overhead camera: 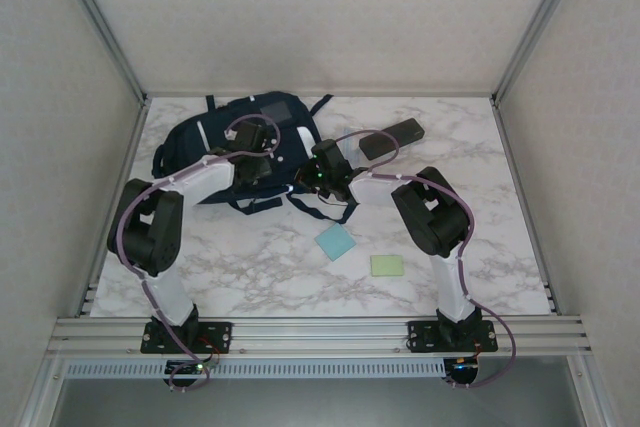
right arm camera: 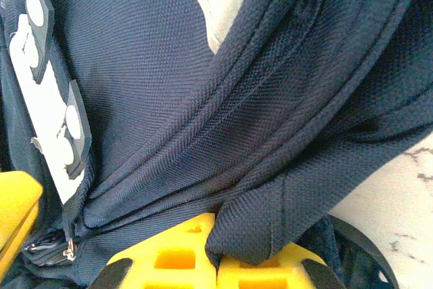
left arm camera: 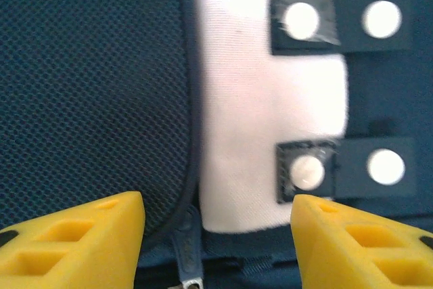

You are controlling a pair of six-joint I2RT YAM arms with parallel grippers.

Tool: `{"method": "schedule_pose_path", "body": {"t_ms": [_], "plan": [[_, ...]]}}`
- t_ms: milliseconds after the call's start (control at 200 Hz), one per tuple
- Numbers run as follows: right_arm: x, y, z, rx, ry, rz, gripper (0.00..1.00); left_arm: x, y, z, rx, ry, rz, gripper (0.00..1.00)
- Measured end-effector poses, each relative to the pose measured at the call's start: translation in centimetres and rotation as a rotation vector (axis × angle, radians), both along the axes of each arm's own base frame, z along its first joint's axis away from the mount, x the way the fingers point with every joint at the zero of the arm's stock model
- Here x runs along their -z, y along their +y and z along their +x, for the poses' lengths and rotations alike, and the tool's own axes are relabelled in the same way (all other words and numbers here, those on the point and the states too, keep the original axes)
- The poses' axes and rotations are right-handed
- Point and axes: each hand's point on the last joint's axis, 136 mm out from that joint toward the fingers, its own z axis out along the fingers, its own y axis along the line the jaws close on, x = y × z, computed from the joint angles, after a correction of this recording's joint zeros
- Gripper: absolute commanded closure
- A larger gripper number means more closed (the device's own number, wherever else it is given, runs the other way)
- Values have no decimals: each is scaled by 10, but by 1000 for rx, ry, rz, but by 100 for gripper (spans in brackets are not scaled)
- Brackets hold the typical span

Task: Pack the student bag

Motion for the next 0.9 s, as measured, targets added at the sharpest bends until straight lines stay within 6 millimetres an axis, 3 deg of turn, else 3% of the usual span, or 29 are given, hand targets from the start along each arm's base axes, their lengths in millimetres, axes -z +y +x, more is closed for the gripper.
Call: {"method": "schedule_pose_path", "body": {"t_ms": [275,380,646,896], "plan": [[0,0,0,-1,1,1,100,23,3,8,-61,66,-28,44],[0,0,0,-3,-2,-1,100,24,3,8,-78,90,-39,44],[1,0,-1,-12,-7,-11,100,20,-6,0,-68,104,-55,32],[2,-1,-2,-19,-7,-17,100,23,-10,-8,-53,121,-17,32]]}}
